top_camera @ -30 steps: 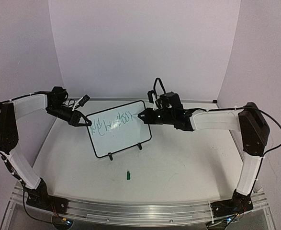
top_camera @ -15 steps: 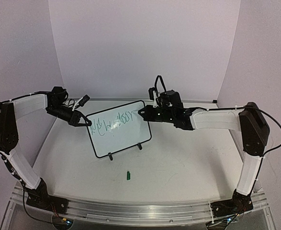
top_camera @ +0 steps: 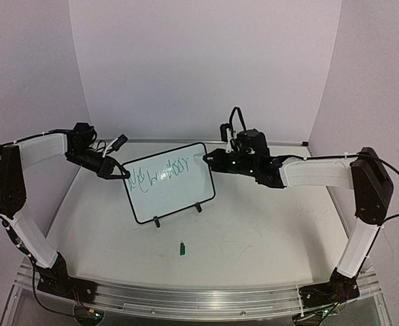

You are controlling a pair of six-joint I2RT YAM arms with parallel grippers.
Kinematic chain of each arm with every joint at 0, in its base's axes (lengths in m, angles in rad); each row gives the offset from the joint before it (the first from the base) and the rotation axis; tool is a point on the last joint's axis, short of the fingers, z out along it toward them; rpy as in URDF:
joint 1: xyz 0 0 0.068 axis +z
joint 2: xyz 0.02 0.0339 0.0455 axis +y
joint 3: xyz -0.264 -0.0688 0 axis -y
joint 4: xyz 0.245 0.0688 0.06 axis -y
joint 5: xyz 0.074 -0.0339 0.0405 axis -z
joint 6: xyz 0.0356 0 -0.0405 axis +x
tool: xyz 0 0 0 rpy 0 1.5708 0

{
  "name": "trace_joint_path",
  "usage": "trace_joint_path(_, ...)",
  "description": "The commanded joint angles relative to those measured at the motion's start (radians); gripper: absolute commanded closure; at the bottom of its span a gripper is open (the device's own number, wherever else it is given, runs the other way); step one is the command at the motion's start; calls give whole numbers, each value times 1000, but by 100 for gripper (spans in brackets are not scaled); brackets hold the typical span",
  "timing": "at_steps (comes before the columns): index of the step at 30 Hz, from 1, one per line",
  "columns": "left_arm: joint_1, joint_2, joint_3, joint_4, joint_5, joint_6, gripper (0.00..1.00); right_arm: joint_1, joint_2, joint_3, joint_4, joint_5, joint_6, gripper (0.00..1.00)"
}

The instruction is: Write a sentence on the whiteboard

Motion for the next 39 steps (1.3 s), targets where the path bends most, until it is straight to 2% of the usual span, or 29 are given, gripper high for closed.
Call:
trace_joint_path(1, 6, -33, 10, 14, -126, 10, 100, -11, -30, 0, 55, -6, 17, 100)
trace_joint_path(27, 6, -23, 13, 12, -136, 11, 100, -46, 88, 83, 65, -118, 36, 100)
trace_joint_path(39, 6, -27, 13, 12, -134, 11, 100, -46, 93, 49, 62, -170, 45, 100)
